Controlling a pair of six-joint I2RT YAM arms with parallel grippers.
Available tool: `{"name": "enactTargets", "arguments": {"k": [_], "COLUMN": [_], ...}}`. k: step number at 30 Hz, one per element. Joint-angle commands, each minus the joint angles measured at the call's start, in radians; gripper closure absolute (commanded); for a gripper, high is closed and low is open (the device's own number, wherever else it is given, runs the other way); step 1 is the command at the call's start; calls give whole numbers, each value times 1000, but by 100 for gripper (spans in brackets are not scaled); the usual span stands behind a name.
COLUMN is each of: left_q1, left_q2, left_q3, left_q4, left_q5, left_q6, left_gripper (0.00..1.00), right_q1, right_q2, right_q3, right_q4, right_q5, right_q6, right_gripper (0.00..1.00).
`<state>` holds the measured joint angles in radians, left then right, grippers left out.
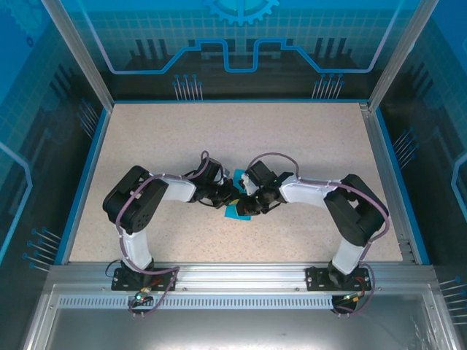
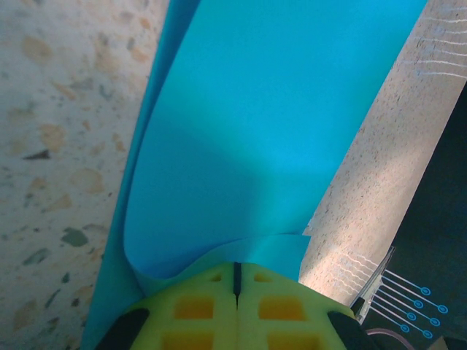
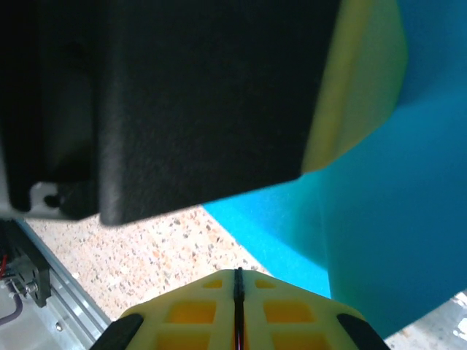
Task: Fold a paper plane with a square sheet of paper (pick it up from the middle)
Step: Fold the triangle a second time at the center of the table.
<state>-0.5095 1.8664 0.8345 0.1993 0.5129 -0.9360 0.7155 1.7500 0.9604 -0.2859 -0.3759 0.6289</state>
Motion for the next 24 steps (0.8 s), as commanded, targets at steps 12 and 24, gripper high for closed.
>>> {"name": "enactTargets", "arguments": {"k": [12, 24], "left_q1": [1, 1], "left_q2": [31, 33], "left_q3": [-5, -3], "left_q4": [-70, -83], "left_q5": [-35, -34], "left_q6": [35, 43], "left_gripper": [100, 100], "right_q1": [-16, -35], "right_q2": [31, 36], "right_q3": [-13, -47], "right_q4": [13, 6], "right_q5": [-4, -4], "right_q6": [15, 23], "right_gripper": [89, 89]}}
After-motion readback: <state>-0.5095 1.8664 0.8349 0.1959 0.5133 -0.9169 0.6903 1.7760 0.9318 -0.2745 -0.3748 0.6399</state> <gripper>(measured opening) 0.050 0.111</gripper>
